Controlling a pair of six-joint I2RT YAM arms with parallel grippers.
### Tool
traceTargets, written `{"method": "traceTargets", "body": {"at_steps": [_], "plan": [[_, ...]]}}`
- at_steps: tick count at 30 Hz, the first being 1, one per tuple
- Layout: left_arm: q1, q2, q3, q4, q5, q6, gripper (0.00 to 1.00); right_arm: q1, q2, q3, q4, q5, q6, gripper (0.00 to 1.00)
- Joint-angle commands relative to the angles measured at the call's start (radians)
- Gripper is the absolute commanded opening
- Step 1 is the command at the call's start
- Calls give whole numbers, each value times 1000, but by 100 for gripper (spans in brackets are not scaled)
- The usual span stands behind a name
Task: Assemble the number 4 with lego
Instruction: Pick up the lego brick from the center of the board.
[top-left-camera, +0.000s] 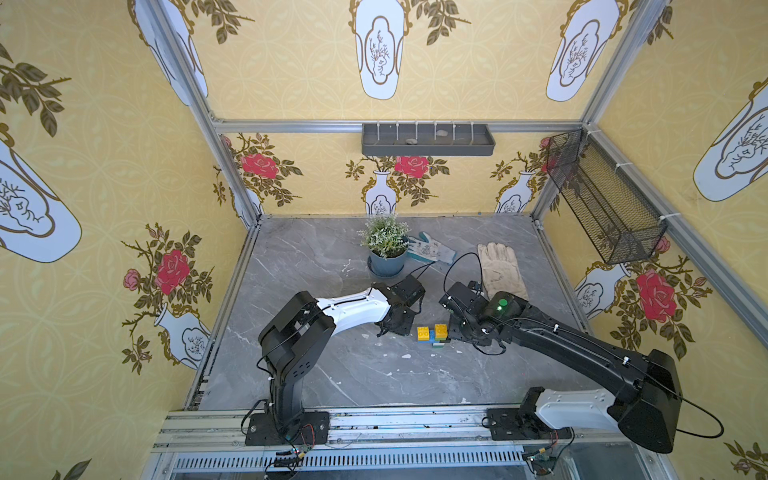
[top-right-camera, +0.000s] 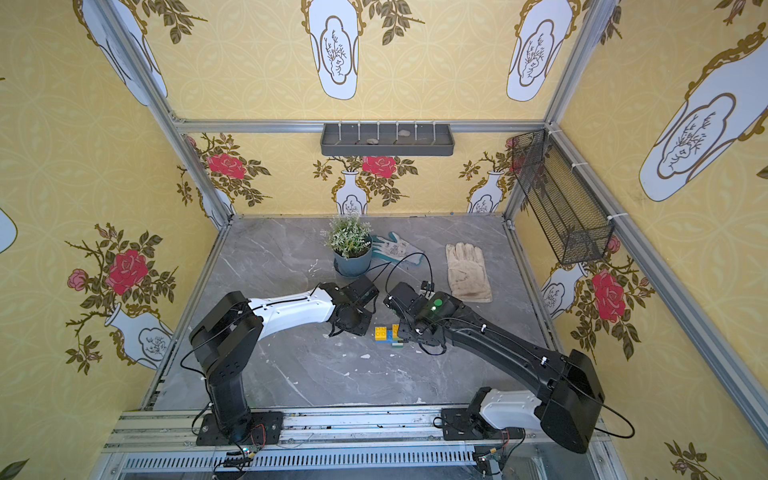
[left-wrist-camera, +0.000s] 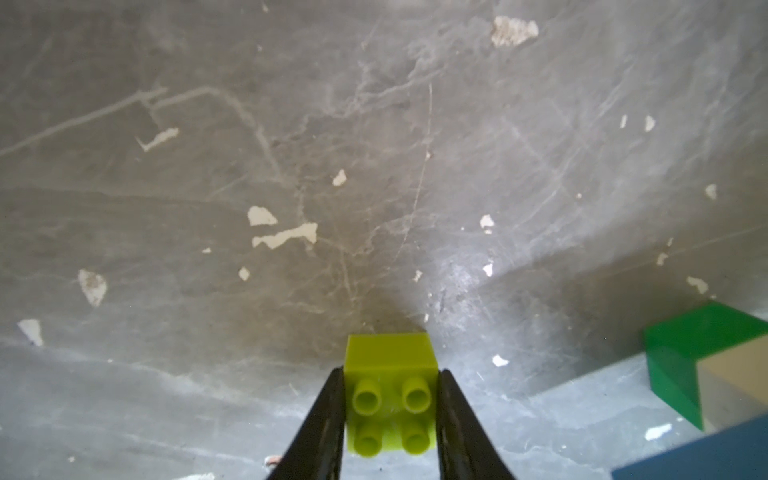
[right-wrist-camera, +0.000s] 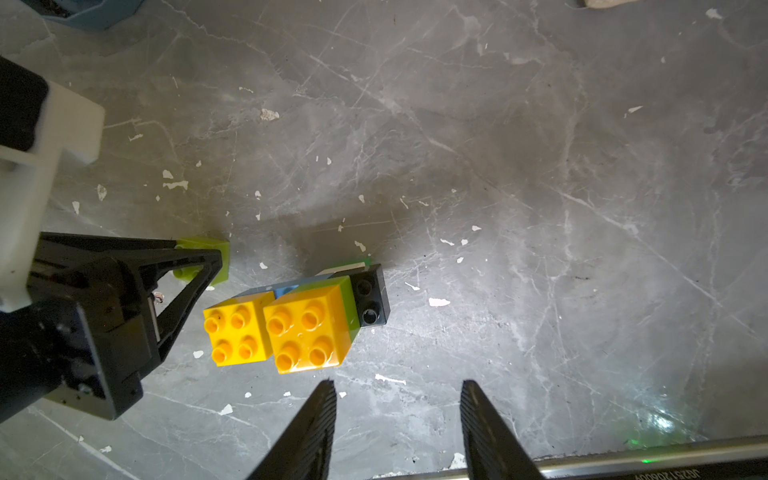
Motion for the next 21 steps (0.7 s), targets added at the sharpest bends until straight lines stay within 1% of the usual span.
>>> {"method": "traceTargets", "body": {"at_steps": [1, 6, 10, 11, 13, 16, 18, 21], "plan": [[1, -9, -7, 4, 23, -10, 30, 1, 5, -2, 9, -1, 0, 49], [7, -22, -10, -3, 28, -33, 15, 9, 21, -1, 52, -18, -24, 48], [28, -27, -31, 6, 39, -63, 14, 17, 70, 35, 86, -21, -58, 51], [32, -24, -34, 3, 40, -66, 13, 17, 84, 45, 90, -21, -65, 51], [38, -28, -28, -21, 39, -78, 7, 22, 106, 62, 101, -19, -75, 51], [38, -69, -10, -71, 19, -105, 2, 21, 119, 67, 105, -7, -81, 51], [38, -118, 2, -106, -3, -128, 0, 12, 119, 62, 106, -7, -84, 48], [38, -190, 31, -163, -30, -215, 0, 8, 112, 53, 109, -13, -89, 43]]}}
